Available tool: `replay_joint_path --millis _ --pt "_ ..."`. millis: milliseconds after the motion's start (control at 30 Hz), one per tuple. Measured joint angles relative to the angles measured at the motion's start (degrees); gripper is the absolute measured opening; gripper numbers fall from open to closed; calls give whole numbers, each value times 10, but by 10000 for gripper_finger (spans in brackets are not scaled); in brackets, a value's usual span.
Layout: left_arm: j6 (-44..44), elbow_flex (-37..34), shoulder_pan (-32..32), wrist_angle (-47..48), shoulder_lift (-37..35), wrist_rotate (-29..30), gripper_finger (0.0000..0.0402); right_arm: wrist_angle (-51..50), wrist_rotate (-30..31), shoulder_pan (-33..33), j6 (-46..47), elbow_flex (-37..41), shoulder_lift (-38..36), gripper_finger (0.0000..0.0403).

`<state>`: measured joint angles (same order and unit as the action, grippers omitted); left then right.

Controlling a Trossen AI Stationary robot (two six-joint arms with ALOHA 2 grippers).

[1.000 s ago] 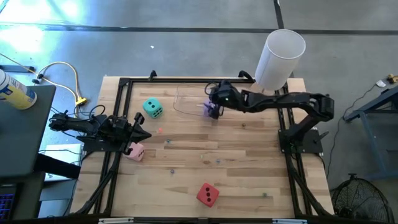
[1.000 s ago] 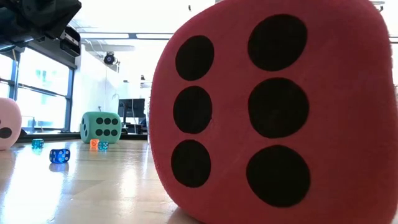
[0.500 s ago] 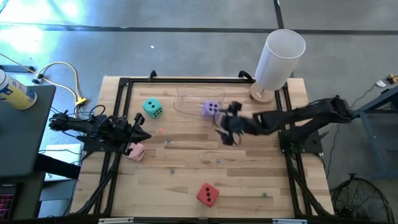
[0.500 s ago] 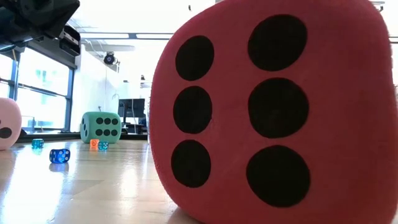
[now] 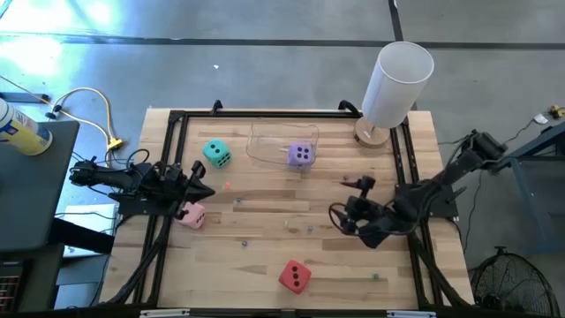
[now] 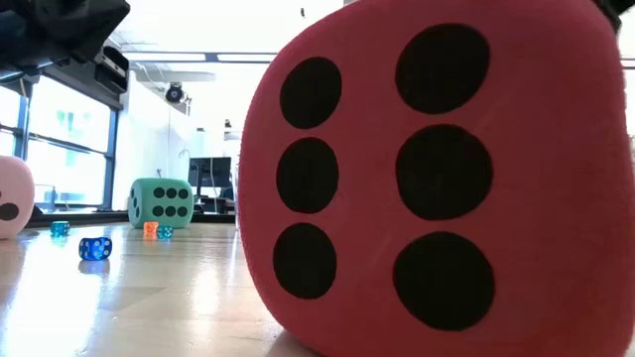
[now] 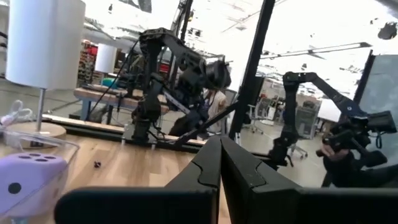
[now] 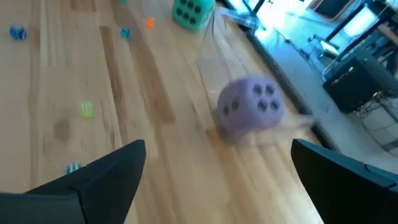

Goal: Pick & Place Dice
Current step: Put the large blue dice into the transparent bin

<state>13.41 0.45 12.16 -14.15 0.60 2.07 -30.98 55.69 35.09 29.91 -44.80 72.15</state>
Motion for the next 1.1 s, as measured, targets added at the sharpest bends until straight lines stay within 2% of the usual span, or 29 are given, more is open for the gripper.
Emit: replay_joint_path --millis 167,400,600,733,900,1100 --pt "-30 0 0 0 3 25 0 105 29 24 9 79 -2 394" --pt "-50 0 0 0 10 105 17 319 21 20 -120 153 -2 394" --pt "-47 0 0 0 33 192 95 362 -22 -5 -156 156 -2 394" --pt "-32 0 0 -3 52 194 166 377 -49 -19 -167 156 -2 394" --pt "-26 0 0 -25 72 216 243 391 -53 -26 -176 156 -2 394" --pt "-44 0 0 -67 77 255 286 396 -86 -26 -177 156 -2 394"
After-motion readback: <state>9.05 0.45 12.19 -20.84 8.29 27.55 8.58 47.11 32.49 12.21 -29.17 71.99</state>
